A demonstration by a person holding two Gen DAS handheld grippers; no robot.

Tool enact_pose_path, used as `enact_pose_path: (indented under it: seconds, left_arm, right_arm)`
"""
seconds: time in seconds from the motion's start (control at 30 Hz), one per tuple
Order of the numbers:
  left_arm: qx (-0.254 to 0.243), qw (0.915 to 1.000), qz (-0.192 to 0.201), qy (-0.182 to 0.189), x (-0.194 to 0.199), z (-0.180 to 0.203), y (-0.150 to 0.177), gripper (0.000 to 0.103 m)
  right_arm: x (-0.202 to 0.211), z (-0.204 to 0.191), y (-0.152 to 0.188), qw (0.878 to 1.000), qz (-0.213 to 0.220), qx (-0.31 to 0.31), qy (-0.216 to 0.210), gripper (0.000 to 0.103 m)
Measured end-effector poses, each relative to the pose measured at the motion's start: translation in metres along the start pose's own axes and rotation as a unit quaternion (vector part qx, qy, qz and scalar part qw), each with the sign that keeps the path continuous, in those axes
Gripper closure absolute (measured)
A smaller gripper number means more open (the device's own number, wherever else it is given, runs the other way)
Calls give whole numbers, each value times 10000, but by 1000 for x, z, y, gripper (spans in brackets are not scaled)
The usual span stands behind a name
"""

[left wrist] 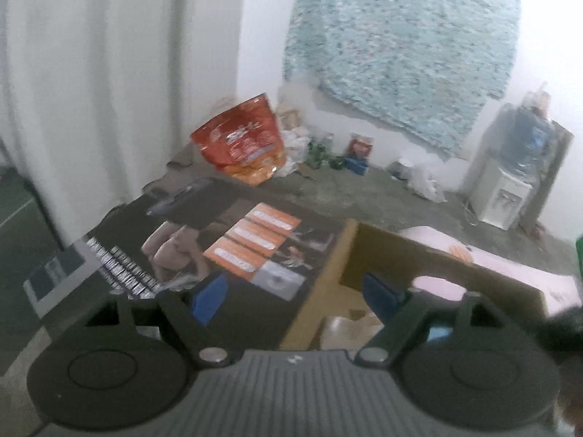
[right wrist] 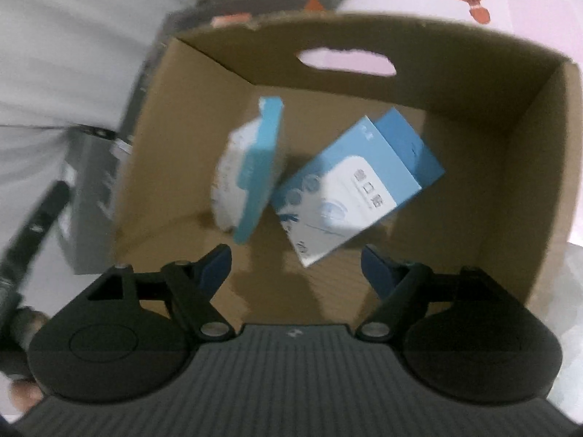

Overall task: Organize soft objects
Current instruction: 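Carry both items to the cardboard box and release them inside, then withdraw both tools from the box and return toward the table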

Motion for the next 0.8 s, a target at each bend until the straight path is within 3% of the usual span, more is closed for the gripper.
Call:
enact_pose_path:
  seconds: [0.2, 0.47, 0.67, 0.8]
  left_arm:
    - [208, 9996, -155, -76, -13, -19, 3, 20]
    - [256, 9993, -252, -54, -19, -24, 9, 20]
    - [275, 9988, -404, 13, -25, -24, 14, 20]
    - [298, 9983, -510, 7, -30, -25, 19, 20]
  right_arm:
    - [-20, 20, -14, 9988, 50, -378, 300, 21]
    - [-28, 23, -30, 9948, 270, -771, -604, 19]
    - [-24, 17, -28, 9951, 587, -386, -699, 19]
    - [-26, 7, -18, 9959, 562, 73, -702, 19]
Point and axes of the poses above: each gripper's, at about its wrist camera, not at the fingertips, and x roughly against the way its jaws point, z to its right, y to its underside, the point moved 8 cm from there along -x, roughly the way its jaws point, and after that the axes turned 11 degrees about -z, right-handed, at the moved point
